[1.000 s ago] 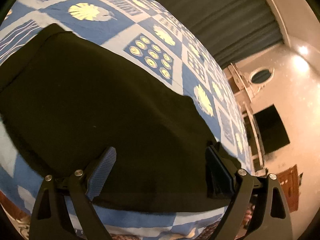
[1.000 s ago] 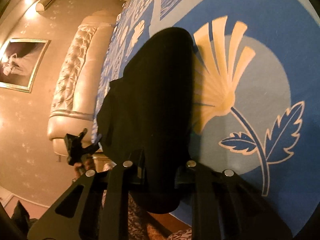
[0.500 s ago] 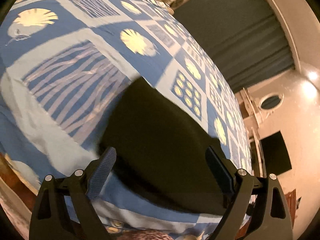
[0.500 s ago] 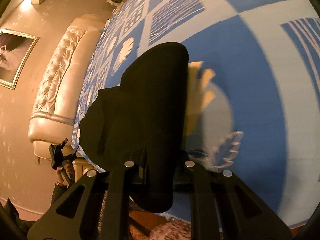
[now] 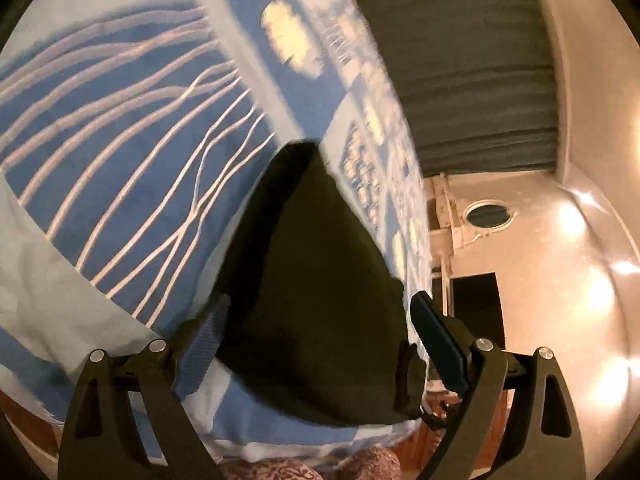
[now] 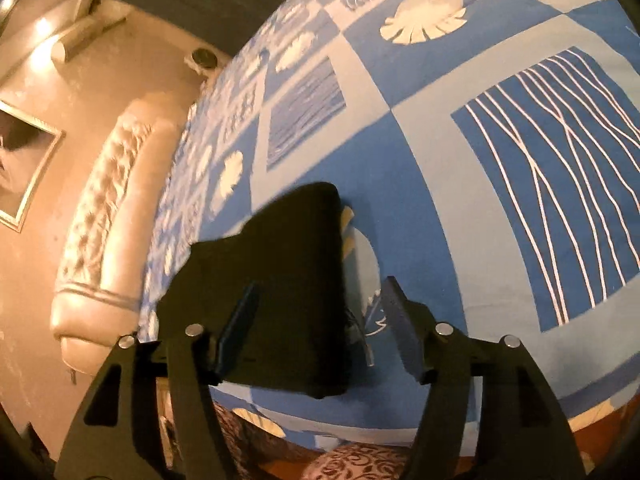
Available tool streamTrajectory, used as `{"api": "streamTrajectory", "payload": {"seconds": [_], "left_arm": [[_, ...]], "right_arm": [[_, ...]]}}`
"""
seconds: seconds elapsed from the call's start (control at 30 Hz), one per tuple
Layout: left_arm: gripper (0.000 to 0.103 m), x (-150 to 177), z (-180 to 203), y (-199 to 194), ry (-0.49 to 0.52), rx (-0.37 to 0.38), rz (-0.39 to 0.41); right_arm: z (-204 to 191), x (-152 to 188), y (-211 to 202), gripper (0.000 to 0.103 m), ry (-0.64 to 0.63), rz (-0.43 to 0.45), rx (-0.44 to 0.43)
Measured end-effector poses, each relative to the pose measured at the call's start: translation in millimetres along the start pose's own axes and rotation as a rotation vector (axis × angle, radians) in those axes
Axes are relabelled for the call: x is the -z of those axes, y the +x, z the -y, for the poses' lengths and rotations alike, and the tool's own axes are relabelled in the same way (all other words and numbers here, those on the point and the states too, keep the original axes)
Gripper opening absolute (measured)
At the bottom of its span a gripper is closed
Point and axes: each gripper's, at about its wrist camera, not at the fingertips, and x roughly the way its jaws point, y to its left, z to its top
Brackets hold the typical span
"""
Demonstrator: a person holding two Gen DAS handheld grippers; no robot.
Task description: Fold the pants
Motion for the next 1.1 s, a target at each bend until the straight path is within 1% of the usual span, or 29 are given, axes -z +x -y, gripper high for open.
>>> {"api": "streamTrajectory", "payload": {"seconds": [0.1,0.2,0.27,0.4,0.47,0.5,0.53,0.57,0.7,0.8,0.87,0.93,1.03,1.1], "left_arm": [[0.089,-3.4,-1.4,-5.9,0.029,0.003,0.008],[0.089,-9.2,-5.0,-2.7,0.037,0.011,-0.042],[0.089,-13.3,-0.6,5.6,0.064,0.010,-0.080],[0.089,-17.3,10.8,19.5,0.114,0.019,-0.102],[0.071,-19.8,14.2,25.3,0.125,0.027,-0.099],[0.047,-20.1,12.7,30.9,0.121,-0.001,-0.112],[0.027,-22.4,9.3,36.2,0.111,-0.034,-0.125],[0.023,-21.4,4.1,43.2,0.096,-0.067,-0.147],[0.021,-20.1,1.5,38.3,0.062,-0.042,-0.135],[0.020,-16.7,13.3,30.5,0.072,-0.044,-0.125],[0.020,-14.0,35.8,24.1,0.118,-0.044,-0.107],[0.020,-11.0,63.2,21.7,0.167,-0.014,-0.099],[0.020,-1.5,115.6,26.7,0.240,0.046,-0.098],[0.020,15.5,158.4,40.3,0.308,0.077,-0.119]], "right_arm": [[-8.2,5.0,-2.2,0.063,-0.017,-0.001,-0.008],[-21.6,9.8,0.7,0.064,-0.039,0.001,-0.028],[-28.6,10.5,5.0,0.064,-0.048,-0.002,-0.041],[-41.6,13.4,16.9,0.064,-0.051,-0.011,-0.073],[-47.3,15.7,22.3,0.064,-0.056,-0.013,-0.072],[-48.9,16.3,24.7,0.064,-0.057,-0.019,-0.079],[-51.2,17.8,28.4,0.064,-0.059,-0.028,-0.084],[-52.9,19.2,31.0,0.064,-0.062,-0.032,-0.080],[-59.9,22.4,36.9,0.064,-0.072,-0.033,-0.080],[-62.4,22.4,37.3,0.065,-0.073,-0.031,-0.082],[-62.9,22.9,37.7,0.065,-0.070,-0.028,-0.086],[-63.6,23.2,39.6,0.065,-0.063,-0.030,-0.092],[-66.0,24.7,44.8,0.065,-0.062,-0.041,-0.097],[-69.3,27.3,47.7,0.065,-0.064,-0.047,-0.105]]}}
